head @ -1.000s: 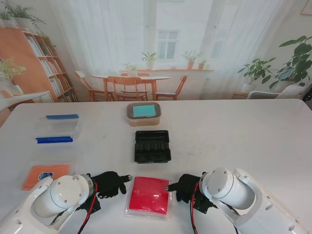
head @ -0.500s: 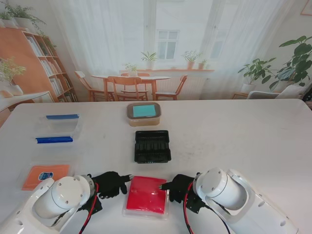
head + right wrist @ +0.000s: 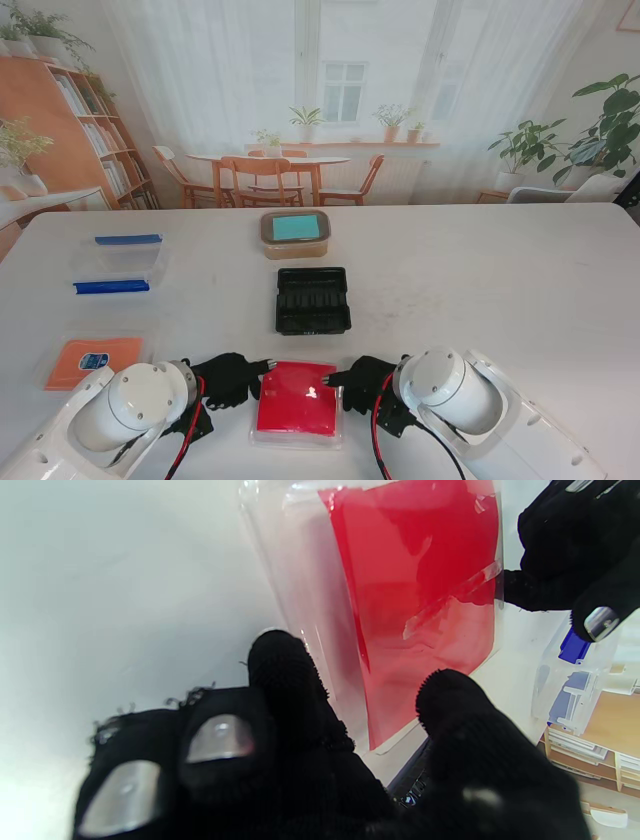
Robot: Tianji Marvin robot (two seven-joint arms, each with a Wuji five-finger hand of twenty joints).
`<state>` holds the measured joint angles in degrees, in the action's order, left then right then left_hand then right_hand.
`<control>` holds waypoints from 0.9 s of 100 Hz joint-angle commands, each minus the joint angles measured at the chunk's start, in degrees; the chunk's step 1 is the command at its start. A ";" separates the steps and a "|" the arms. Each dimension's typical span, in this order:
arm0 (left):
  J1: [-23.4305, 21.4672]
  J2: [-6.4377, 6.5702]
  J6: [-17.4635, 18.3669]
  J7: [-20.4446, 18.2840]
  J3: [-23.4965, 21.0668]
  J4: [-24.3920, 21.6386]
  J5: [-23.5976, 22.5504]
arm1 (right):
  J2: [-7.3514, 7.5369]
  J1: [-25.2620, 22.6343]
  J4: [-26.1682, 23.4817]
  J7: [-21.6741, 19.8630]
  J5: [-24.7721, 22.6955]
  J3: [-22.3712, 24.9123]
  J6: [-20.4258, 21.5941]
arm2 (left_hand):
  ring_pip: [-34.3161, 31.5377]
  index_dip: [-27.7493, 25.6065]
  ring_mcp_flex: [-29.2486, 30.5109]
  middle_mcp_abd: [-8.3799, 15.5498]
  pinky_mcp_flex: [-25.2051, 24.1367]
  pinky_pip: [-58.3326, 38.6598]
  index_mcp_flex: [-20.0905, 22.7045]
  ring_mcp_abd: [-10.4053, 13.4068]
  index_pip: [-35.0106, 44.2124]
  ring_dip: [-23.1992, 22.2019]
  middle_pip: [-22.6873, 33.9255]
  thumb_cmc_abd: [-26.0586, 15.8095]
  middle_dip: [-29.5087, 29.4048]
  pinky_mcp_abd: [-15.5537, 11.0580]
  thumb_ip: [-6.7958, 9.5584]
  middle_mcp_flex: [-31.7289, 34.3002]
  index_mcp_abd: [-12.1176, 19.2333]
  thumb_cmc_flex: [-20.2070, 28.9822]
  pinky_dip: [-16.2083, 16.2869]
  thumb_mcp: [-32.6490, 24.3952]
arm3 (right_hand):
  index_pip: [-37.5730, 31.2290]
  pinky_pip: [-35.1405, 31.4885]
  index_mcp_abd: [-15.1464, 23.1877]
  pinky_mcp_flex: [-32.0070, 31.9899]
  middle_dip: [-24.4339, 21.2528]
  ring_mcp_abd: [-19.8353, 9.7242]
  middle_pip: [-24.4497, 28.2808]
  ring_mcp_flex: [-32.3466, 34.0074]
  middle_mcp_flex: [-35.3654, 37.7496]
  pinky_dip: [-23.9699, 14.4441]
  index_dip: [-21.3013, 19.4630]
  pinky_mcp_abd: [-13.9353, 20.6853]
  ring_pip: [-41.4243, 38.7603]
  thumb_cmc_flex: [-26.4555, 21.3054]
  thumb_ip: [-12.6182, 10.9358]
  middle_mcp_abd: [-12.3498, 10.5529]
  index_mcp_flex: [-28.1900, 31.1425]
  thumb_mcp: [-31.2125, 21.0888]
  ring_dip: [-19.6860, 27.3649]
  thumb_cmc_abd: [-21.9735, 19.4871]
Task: Pair container bodies with their lids
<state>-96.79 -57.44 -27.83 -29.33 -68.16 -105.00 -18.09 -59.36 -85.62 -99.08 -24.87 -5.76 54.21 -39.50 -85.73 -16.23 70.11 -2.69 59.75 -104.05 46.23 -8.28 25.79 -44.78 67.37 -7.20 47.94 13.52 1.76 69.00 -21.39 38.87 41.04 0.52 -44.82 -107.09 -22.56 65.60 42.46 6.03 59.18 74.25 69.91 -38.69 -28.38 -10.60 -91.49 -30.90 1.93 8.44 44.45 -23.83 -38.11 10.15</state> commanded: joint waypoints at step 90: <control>-2.52 -0.40 1.16 -0.93 -1.26 -0.88 0.42 | -2.21 -4.51 -2.49 3.25 5.55 2.01 0.92 | -2.13 2.00 0.83 1.71 2.95 -15.92 -0.76 -4.41 -5.56 0.00 -0.63 -0.46 -0.34 -6.66 -2.04 1.23 -3.70 -2.34 -1.08 1.27 | 12.00 -12.89 -4.72 4.29 1.07 -0.87 2.26 0.63 0.10 1.89 5.56 15.33 -4.86 0.01 -1.31 7.08 -3.14 0.22 1.05 0.50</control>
<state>-98.35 -57.50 -26.99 -29.59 -69.70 -105.86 -17.84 -61.20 -89.64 -100.91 -20.61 -0.41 56.43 -38.99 -85.73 -16.25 70.11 -3.32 59.76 -104.07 45.85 -8.34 25.58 -44.78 66.75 -7.20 47.87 13.52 1.76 69.00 -24.65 38.87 41.01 0.53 -38.98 -107.09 -28.10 65.60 42.52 6.03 59.18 74.26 69.86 -37.54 -27.20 -10.60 -91.49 -30.90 1.93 8.46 43.47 -23.83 -37.27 10.15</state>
